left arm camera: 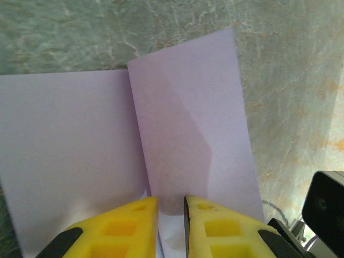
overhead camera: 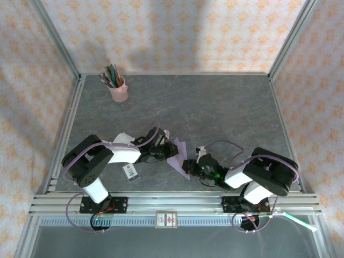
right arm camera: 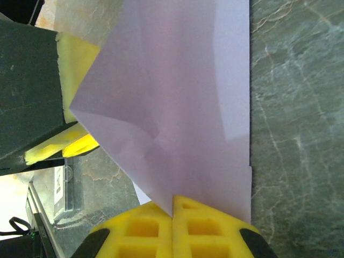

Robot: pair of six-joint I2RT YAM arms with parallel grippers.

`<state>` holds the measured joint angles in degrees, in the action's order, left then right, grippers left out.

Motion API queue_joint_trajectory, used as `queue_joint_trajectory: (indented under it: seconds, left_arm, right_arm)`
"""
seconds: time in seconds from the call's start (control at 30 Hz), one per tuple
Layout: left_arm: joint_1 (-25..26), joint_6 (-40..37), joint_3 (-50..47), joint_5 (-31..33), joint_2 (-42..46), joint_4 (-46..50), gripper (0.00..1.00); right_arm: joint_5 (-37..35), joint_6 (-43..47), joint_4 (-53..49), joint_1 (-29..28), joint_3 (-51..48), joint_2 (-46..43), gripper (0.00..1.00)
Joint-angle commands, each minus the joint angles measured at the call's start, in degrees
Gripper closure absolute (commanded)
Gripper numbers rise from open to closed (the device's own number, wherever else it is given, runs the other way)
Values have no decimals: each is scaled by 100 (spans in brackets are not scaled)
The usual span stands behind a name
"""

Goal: Fold a paper plane with a square sheet of paper (pick it up from the middle)
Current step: Fourth fold the wing at the center of the table.

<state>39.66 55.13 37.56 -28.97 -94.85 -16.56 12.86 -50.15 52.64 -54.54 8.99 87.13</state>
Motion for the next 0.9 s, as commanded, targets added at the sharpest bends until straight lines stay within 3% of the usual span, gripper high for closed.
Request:
queue_joint_trajectory:
  seconds: [0.0,0.3,0.87]
  left_arm:
    - [33,-97,1,321,285,253,78]
    - [119,70,-415,71,637,-145,78]
    - [305,61,128,-239,-154,-383,78]
  right_arm:
    - [-220,40,-246,31,42,-31,96]
    - [-248,6,-239,35,2,-19,97]
    - [-210,58,-271,40,24,-47,94]
